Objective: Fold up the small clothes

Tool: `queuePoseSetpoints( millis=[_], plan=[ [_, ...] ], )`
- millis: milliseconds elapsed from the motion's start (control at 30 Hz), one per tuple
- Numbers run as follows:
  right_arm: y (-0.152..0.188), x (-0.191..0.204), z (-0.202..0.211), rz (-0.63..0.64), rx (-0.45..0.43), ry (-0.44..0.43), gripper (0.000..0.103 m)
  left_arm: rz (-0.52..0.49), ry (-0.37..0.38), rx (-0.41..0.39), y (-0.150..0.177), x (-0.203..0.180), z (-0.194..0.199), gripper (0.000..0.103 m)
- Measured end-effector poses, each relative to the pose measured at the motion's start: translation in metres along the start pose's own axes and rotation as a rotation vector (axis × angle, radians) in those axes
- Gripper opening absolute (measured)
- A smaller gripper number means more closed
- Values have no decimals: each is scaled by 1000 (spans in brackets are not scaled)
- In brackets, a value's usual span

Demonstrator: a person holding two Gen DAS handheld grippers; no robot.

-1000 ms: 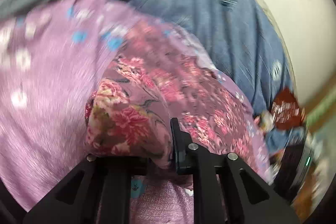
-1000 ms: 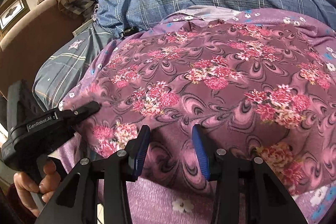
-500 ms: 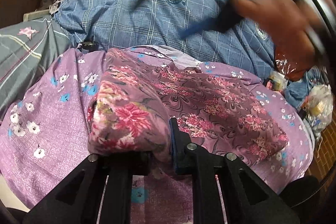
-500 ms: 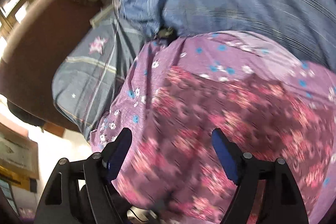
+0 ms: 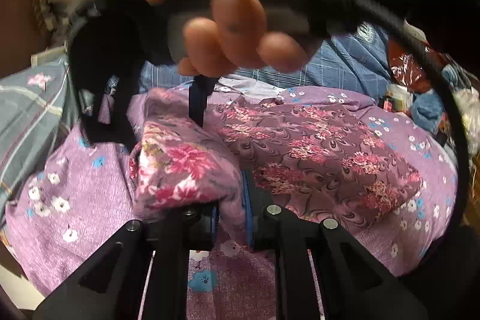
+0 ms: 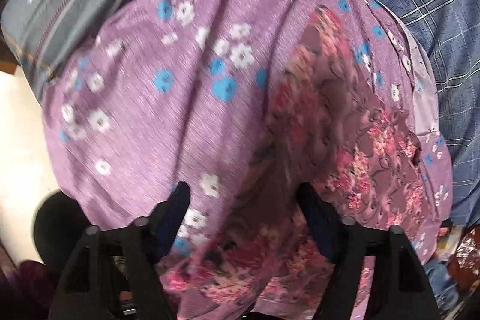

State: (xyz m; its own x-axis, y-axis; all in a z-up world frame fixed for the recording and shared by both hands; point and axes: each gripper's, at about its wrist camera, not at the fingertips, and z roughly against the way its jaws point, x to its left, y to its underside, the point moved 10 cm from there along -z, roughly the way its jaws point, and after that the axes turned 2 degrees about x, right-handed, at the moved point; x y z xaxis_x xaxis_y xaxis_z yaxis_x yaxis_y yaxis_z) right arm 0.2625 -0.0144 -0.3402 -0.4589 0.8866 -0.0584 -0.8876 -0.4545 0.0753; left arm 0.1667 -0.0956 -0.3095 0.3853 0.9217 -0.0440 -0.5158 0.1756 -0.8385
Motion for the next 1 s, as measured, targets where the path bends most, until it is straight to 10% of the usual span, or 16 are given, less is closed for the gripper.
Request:
queuePoseSetpoints(
  millis=[67, 133, 433, 733, 833, 933, 1000],
  plan=[
    [5, -11, 3, -45, -28, -45, 26, -24, 13, -11, 0, -8, 2, 10],
    [12, -30, 13, -82, -101, -66, 20, -60, 19, -39, -2, -17, 6, 10],
    [78, -119, 37, -316, -334, -261, 14, -217, 95, -137, -3, -73, 24, 9],
    [174, -237, 10, -647, -506, -567, 4, -162, 150, -107, -5, -79, 14, 15],
    [187, -234, -5, -680, -500, -675, 13, -228, 140, -120, 0, -93, 13, 16],
    [182, -225, -12, -711, -479, -759, 60, -307, 124, -58, 21, -108, -1, 16],
    [178, -225, -19, -747, -466, -729, 65, -321, 128, -34, 29, -114, -2, 16]
  ],
)
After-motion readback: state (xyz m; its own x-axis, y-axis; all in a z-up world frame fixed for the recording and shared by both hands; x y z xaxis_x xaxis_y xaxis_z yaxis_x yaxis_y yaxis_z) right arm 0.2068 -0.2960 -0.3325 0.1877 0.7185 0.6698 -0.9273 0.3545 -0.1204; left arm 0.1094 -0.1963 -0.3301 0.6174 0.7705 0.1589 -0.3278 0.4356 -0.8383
